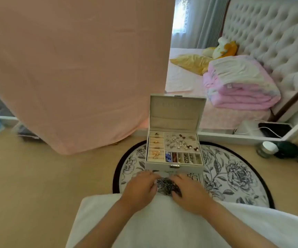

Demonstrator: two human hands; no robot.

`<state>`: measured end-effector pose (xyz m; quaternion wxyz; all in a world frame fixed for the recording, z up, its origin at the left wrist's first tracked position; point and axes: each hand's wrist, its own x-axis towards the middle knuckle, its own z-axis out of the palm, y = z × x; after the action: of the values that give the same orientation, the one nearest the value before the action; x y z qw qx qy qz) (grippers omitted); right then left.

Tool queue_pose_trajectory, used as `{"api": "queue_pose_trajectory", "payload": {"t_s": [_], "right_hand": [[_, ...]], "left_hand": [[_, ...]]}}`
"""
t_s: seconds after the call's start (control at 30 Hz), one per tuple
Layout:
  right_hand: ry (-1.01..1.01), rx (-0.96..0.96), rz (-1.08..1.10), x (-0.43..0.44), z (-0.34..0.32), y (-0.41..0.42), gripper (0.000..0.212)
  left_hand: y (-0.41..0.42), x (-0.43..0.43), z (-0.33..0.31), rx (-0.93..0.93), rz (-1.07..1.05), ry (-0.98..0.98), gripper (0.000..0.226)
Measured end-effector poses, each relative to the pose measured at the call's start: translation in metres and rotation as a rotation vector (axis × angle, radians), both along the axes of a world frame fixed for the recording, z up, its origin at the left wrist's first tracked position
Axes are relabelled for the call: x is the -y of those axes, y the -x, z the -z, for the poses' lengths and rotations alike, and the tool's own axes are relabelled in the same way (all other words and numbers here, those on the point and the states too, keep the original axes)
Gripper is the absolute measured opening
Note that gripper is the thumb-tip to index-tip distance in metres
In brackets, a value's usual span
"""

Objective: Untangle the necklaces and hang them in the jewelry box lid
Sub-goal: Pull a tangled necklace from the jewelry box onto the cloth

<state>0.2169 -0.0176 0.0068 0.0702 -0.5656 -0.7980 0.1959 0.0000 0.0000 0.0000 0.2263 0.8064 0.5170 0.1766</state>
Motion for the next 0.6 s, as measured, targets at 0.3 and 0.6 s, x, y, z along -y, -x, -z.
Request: {"api": "queue_pose_trajectory", "payload": {"t_s": [0.3, 0.6], "right_hand": [[-0.084, -0.042, -0.011, -0.020, 0.030, -0.004, 0.052], [-0.130, 0.015, 0.023, -0.024, 0.031, -0.015, 0.038]], "left_hand": [[-0.021, -0.024, 0.045, 0.007, 0.044, -0.222, 0.027], [-0.025, -0.029, 0.059, -0.050, 0.030, -0.315, 0.024]]}}
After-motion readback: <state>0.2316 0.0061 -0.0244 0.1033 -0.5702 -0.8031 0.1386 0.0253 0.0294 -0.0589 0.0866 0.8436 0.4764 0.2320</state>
